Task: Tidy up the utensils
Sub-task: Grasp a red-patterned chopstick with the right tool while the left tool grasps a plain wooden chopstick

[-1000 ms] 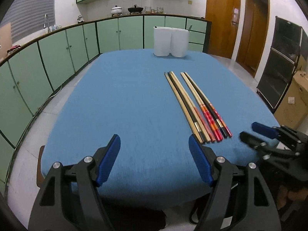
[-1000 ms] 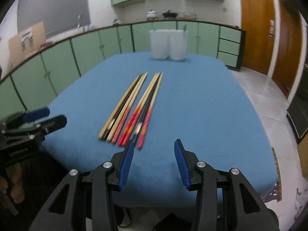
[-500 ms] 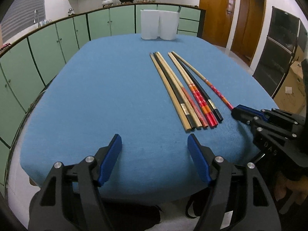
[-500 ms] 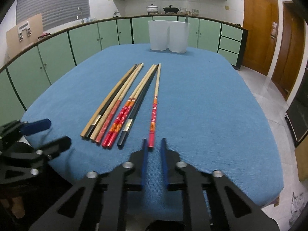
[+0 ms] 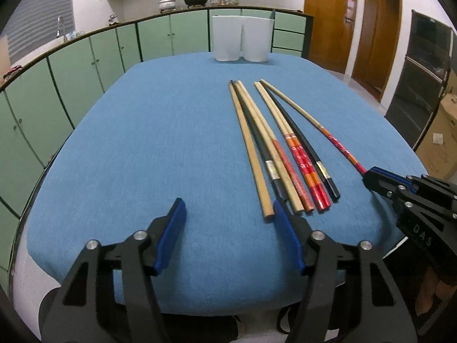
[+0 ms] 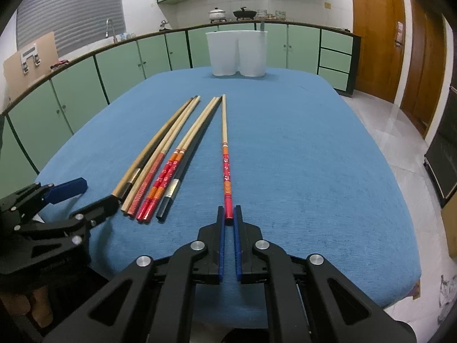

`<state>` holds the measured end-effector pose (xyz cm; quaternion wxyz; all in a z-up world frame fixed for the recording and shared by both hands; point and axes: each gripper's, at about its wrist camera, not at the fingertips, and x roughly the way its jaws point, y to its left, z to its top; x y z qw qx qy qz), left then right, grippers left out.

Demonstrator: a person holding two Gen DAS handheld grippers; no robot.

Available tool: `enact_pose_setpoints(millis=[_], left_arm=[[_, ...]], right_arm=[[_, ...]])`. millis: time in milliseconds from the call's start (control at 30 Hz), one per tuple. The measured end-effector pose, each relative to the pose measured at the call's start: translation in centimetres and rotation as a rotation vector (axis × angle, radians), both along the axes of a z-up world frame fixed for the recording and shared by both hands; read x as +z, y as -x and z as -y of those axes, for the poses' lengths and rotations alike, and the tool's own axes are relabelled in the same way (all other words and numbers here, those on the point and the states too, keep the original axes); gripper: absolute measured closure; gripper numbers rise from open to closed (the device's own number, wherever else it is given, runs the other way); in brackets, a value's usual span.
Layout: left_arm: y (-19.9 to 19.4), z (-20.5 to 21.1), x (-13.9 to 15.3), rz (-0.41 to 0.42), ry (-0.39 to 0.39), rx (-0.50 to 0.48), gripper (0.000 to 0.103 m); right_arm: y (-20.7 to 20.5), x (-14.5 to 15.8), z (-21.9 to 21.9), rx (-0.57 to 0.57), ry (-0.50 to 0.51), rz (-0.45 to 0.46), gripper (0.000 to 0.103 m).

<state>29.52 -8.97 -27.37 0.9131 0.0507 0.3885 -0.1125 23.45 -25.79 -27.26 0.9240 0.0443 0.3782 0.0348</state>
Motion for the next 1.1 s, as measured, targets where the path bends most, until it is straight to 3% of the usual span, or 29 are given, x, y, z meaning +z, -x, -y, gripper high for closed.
enact_pose_setpoints(millis=[267, 300, 367, 400, 433, 667, 800, 867, 933, 1033, 1067, 1100], left_arm=[[-0.1, 0.1, -0.1, 0.015, -0.017, -0.005, 0.046], [-0.2, 0.1, -0.1, 0.017, -0.013, -0.005, 0.051], [-0.4, -0.1, -0.1, 0.02, -0.001, -0.009, 0.075], [-0.4, -0.2, 0.0, 0.02, 0.014, -0.008, 0.093], [-0.4, -0.4, 0.0, 0.017, 0.027, -0.006, 0.097], [-0.3, -2.1, 0.4, 0.033, 0.055, 0.081, 0.097], [-0.5, -2.3, 0.1, 0.013, 0.049, 0.101, 0.095], [-0.5, -2.3, 0.3, 0.015, 0.043, 0.098, 0.087], [-0.4, -2.4, 0.3, 0.021, 0.036, 0.103, 0.064], [-0.1, -2.4, 0.2, 0.011, 0.049, 0.087, 0.067], [0.0, -2.4, 0.1, 0.009, 0.056, 0.076, 0.073], [0.0, -2.3, 0.2, 0.004, 0.066, 0.063, 0.088]], right_arm=[[-0.3, -0.1, 0.2, -0.007, -0.009, -0.003, 0.096], [-0.3, -0.1, 0.1, -0.007, -0.007, -0.003, 0.096], [-0.4, -0.1, 0.1, -0.008, -0.001, -0.004, 0.097], [-0.4, -0.1, 0.1, -0.013, -0.002, -0.004, 0.097], [-0.4, -0.1, 0.2, -0.018, -0.003, -0.005, 0.097], [-0.3, -0.1, 0.8, -0.106, 0.013, -0.005, 0.097], [-0.1, -0.1, 0.5, -0.09, 0.006, -0.007, 0.096], [0.1, -0.1, 0.3, -0.078, 0.002, -0.007, 0.095], [0.3, -0.1, 0.2, -0.068, 0.004, -0.008, 0.094], [0.4, -0.1, 0.0, -0.053, 0.014, -0.011, 0.094], [0.4, 0.0, 0.0, -0.047, 0.013, -0.013, 0.095], [0.4, 0.1, -0.1, -0.04, 0.015, -0.013, 0.096]])
